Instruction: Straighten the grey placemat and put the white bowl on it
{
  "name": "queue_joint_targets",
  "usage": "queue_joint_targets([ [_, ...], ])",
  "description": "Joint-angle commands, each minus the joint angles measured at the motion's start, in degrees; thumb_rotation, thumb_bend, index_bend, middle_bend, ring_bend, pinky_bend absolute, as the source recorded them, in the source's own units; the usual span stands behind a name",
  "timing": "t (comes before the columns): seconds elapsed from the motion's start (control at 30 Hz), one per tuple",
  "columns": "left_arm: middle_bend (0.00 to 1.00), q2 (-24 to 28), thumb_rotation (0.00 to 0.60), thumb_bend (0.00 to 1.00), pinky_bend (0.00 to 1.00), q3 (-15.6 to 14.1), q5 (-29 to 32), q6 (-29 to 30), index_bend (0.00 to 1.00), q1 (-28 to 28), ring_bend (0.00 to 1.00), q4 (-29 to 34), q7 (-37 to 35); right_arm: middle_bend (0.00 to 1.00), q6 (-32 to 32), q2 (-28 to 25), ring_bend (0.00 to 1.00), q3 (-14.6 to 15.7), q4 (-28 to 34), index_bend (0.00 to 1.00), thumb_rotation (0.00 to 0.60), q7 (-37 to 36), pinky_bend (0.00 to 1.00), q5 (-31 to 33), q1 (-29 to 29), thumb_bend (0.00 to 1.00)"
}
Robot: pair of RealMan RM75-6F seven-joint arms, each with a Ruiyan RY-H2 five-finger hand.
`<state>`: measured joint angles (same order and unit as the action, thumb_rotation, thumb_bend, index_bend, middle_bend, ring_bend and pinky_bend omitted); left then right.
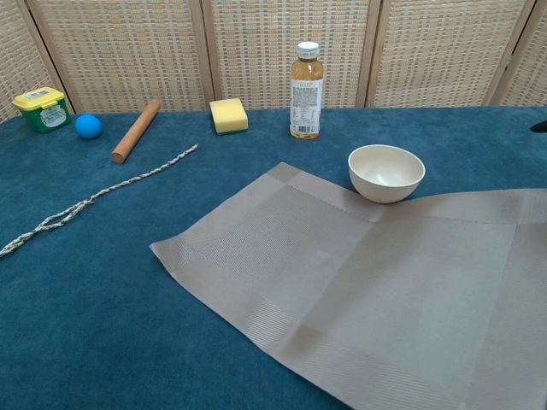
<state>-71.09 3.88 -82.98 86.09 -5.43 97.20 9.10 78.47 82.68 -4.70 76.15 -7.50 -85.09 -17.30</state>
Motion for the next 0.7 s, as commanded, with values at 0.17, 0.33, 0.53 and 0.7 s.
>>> queue_joint_targets([
  [0.17,0.0,-0.15,0.6,0.0,0.0,-0.08,0.0,-0.26,0.0,-0.13,0.0,-0.09,0.41,0.18,-9.28,-2.69,0.0,-4.12,-6.67,0.73,0.6,-2.15,0.03,7.2,-3.33,0.58],
  [0.33,0.0,-0.2,0.6,0.0,0.0,-0.14,-0.15,-0.17,0.0,-0.12,0.0,0.06,0.63,0.04,-11.22,-2.68,0.0,-5.23,-8.34,0.52,0.6,-0.18,0.0,9.8,-3.89,0.48],
  [0.53,0.0,-0.26,0.6,0.0,0.0,-0.27,-0.15,-0.47,0.0,-0.2,0.0,-0.12,0.62,0.0,-10.22,-3.86,0.0,-5.98,-5.21,0.13,0.6,0.18,0.0,13.21,-1.52,0.31],
  [0.7,0.0,-0.44,0.6,0.0,0.0,-0.41,-0.64,-0.81,0.0,-0.5,0.0,-0.4,0.49,0.0,-5.63,-5.84,0.0,-5.85,0.87,0.11,0.6,0.6,0.0,13.24,1.64,0.28],
])
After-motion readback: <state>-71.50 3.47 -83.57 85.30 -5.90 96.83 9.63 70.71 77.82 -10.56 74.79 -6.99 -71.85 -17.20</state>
